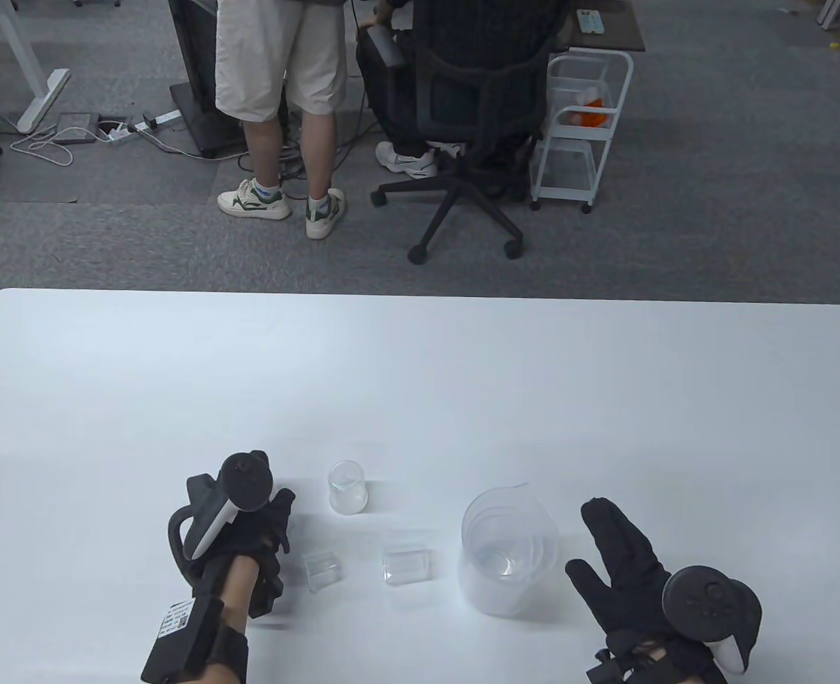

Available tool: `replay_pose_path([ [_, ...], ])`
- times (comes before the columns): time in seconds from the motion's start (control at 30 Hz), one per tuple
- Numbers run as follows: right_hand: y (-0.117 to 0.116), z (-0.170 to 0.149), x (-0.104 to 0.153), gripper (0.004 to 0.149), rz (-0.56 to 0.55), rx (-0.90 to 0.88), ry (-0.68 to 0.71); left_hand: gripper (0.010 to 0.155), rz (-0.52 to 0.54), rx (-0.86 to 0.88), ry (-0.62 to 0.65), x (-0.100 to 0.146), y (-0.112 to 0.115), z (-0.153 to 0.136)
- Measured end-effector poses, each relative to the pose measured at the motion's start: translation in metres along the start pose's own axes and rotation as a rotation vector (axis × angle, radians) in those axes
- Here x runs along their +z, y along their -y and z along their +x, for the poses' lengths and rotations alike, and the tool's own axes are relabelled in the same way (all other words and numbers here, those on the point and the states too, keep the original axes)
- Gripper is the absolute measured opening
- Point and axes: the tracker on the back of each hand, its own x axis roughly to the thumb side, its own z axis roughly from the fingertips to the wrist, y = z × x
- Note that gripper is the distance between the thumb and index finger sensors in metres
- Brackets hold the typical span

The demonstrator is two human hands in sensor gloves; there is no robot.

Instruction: Nest plastic beakers

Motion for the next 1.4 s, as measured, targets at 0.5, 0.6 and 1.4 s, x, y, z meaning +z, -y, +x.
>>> replay_pose_path([
  [0.5, 0.004, 0.053, -0.008, 0.078, -0.053, -0.097, 0.155, 0.074, -0.016, 0.775, 0.378, 0.056, -0.035, 0.054],
  [0.6, -0.001, 0.068, -0.008, 0.078, -0.049, -0.105, 0.194, 0.073, -0.105, 0.842, 0.488, 0.07, -0.03, 0.084],
  [1.4, -0.03, 0.103, -0.005, 0.078, -0.039, -0.114, 0.274, 0.073, -0.516, 1.208, 0.716, 0.122, 0.02, 0.173],
])
